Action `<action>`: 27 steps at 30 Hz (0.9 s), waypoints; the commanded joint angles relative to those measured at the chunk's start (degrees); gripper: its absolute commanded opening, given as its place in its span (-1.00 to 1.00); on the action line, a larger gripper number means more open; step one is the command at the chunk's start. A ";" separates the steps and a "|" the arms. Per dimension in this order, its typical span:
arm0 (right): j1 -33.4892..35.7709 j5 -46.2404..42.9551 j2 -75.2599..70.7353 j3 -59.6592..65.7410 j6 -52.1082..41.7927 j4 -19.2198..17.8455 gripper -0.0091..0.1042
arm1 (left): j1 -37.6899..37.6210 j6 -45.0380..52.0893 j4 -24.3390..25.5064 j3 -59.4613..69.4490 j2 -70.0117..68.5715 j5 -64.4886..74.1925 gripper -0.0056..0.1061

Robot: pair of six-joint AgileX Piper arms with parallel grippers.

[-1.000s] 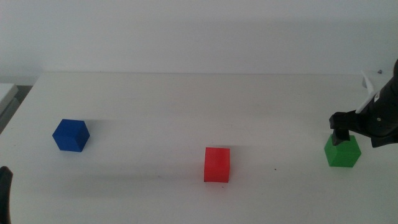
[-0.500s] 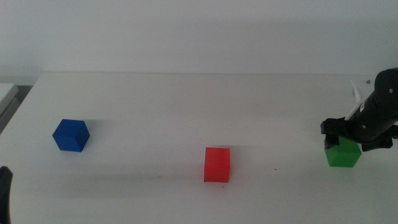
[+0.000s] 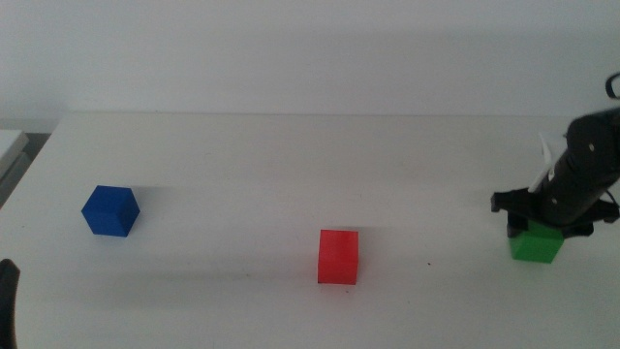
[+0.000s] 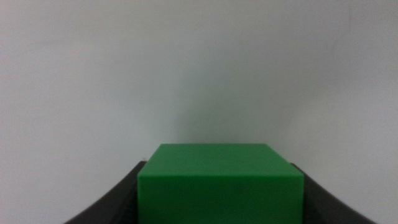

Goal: Stack red cubes first, then green, then blue cubes in a specific spot.

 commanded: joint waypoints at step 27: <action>37.63 29.82 9.20 -34.56 29.64 -5.71 -0.71 | -0.12 -0.16 -0.19 0.00 -0.18 -0.77 0.75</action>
